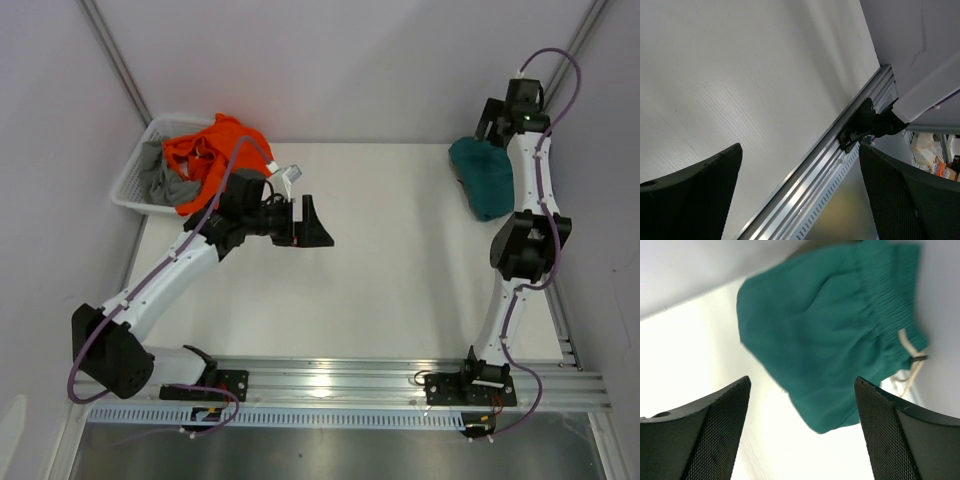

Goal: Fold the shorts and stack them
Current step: Neatly place the folded shorts to the corner

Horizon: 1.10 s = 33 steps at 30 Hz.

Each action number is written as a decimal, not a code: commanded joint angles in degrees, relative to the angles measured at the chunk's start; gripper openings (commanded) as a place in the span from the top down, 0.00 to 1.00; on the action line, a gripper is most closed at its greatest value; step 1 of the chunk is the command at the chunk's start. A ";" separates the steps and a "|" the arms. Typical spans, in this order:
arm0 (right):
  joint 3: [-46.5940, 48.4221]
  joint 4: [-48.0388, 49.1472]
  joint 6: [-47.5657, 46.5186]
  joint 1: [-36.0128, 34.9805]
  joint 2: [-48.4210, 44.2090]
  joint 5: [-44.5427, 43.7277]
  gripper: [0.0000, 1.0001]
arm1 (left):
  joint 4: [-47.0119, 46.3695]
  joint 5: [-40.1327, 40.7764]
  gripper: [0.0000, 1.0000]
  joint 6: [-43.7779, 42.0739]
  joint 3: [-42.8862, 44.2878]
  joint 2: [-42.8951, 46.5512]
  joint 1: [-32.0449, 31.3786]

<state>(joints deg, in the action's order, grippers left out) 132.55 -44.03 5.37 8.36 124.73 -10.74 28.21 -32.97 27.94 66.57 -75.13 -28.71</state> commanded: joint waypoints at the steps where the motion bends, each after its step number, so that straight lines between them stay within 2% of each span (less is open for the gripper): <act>1: 3.24 -3.07 0.96 -2.02 2.44 -3.13 0.13 | 0.88 0.19 0.01 -0.43 1.55 2.36 -0.29; 5: 2.54 -3.69 -3.51 -6.33 5.26 -9.89 0.10 | 0.89 0.01 0.01 -0.43 1.11 2.71 -0.29; 12: -0.36 -2.29 -5.19 -8.09 7.46 -12.28 0.09 | 0.53 0.10 0.01 -0.79 -0.38 3.59 -0.21; 19: -5.89 -2.46 -2.91 -11.08 2.81 -7.03 0.09 | 0.01 0.71 0.01 -0.87 -1.26 4.38 -0.12; 25: -31.89 8.78 -0.18 -20.04 -15.28 -6.22 0.06 | -1.22 0.89 0.01 -0.09 -1.96 4.73 -0.21; 33: -49.02 9.04 6.49 -30.32 -30.14 -6.84 0.06 | -0.17 2.29 0.01 0.09 -3.90 7.28 -0.21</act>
<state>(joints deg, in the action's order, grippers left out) 88.23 -37.69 7.90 -21.17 100.01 -16.84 28.10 -31.59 27.99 63.37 -70.91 -28.73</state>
